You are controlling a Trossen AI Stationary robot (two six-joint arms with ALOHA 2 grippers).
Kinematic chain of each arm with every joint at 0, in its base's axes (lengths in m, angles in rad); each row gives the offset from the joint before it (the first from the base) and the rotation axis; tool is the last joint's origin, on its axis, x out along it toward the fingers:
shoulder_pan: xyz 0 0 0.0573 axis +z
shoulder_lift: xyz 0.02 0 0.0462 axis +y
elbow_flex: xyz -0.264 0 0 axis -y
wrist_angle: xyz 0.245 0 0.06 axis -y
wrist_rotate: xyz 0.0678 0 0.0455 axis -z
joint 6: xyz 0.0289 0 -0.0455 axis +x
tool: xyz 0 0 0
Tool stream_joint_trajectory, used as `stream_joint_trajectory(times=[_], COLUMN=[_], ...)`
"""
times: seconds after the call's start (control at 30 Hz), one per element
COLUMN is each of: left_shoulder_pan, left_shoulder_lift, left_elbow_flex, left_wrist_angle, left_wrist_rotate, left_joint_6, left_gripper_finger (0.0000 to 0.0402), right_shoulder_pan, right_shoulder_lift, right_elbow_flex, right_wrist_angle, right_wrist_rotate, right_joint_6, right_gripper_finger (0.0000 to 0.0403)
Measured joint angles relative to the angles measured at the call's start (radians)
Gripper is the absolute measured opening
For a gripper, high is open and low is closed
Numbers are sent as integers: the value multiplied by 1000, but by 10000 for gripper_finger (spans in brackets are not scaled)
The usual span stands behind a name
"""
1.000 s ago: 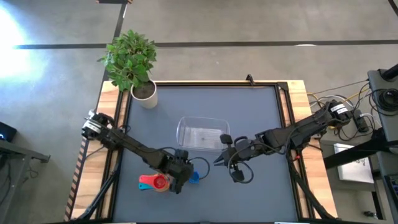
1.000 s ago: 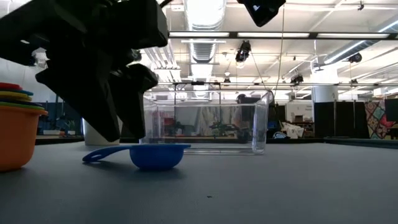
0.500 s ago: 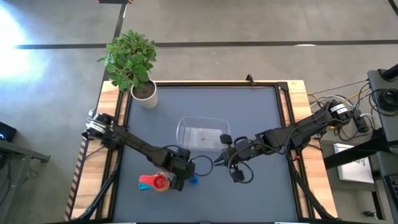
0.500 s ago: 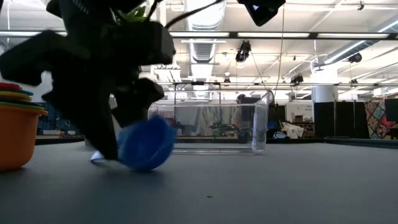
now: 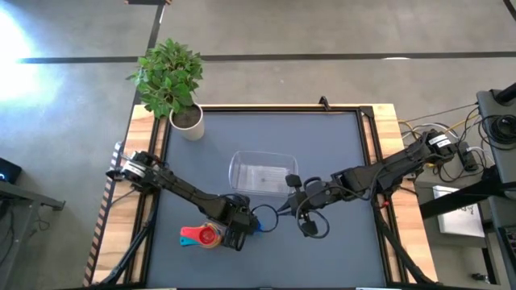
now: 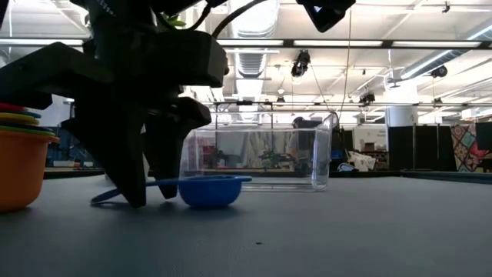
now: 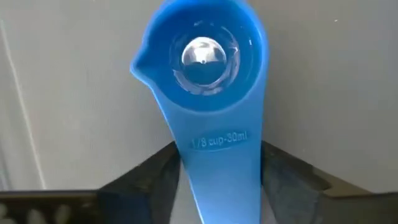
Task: Nest measuring cups in basket
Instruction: Stack the dark blue measuring cup into the red measuring cup
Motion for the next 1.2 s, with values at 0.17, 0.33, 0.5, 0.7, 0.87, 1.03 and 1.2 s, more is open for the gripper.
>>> stream_joint_trajectory(times=[0.17, 0.33, 0.5, 0.7, 0.87, 1.03, 1.2], left_shoulder_pan=[2, 3, 3, -4, -46, -115, -213], left_shoulder_lift=[0, 0, -5, -57, -155, -323, -488], left_elbow_flex=[14, 15, 69, 151, 134, 57, -36], left_wrist_angle=[-2, -18, -98, -235, -304, -316, -374], left_wrist_rotate=[-4, -4, -4, -4, -4, -6, -9], left_joint_6=[-7, -24, -40, -60, -138, -284, -523], left_gripper_finger=[139, 139, 139, 139, 139, 139, 139], right_shoulder_pan=[0, 0, 0, 0, 0, 0, 0], right_shoulder_lift=[0, 0, 0, 0, 0, 0, 0], right_elbow_flex=[0, 0, 0, 0, 0, 0, 0], right_wrist_angle=[-5, -5, -5, -5, -6, -6, -1], right_wrist_rotate=[1, 2, 2, 2, 2, 2, 2], right_joint_6=[5, 9, 10, 10, 10, 10, 9], right_gripper_finger=[34, 34, 34, 34, 34, 34, 34])
